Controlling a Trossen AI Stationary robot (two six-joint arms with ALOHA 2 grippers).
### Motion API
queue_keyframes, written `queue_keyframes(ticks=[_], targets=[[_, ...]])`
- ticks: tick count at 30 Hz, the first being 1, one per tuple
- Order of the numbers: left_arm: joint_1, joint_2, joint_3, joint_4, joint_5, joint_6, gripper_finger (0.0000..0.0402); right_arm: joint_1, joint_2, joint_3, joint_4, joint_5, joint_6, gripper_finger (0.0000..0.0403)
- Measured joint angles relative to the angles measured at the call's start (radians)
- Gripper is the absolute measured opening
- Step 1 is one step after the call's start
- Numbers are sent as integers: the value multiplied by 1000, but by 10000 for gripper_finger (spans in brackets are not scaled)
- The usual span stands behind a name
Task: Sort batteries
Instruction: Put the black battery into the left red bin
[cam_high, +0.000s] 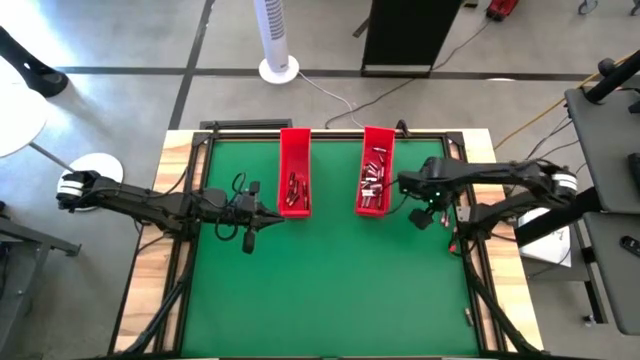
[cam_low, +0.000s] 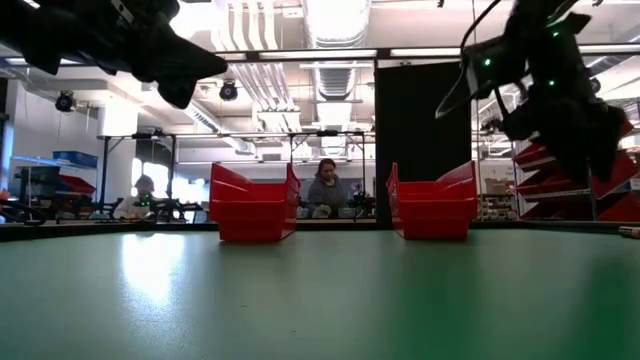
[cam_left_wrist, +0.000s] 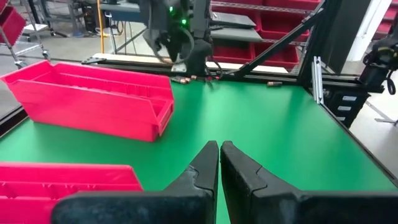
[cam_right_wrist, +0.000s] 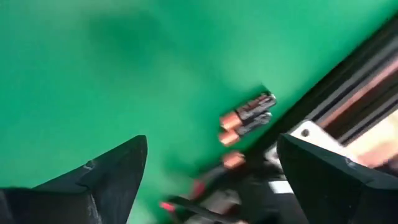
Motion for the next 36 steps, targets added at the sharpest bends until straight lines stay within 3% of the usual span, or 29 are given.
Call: queue_keyframes(ticks=[4,8,11,20,29,36], targets=[[0,19,0,66,0,-7,0,-29,-110,-29,53,20,303,334],[0,44,0,121,8,-7,0,-37,-188,-46,81,176,564,309],[0,60,0,154,8,-7,0,-50,-204,-68,103,207,699,290],[0,73,32,127,8,-15,0,-95,-119,-206,240,184,944,239],[0,73,76,37,3,18,0,-99,-69,-211,260,256,1299,190],[-2,65,85,30,-48,90,0,-52,-87,-162,248,415,1466,188]])
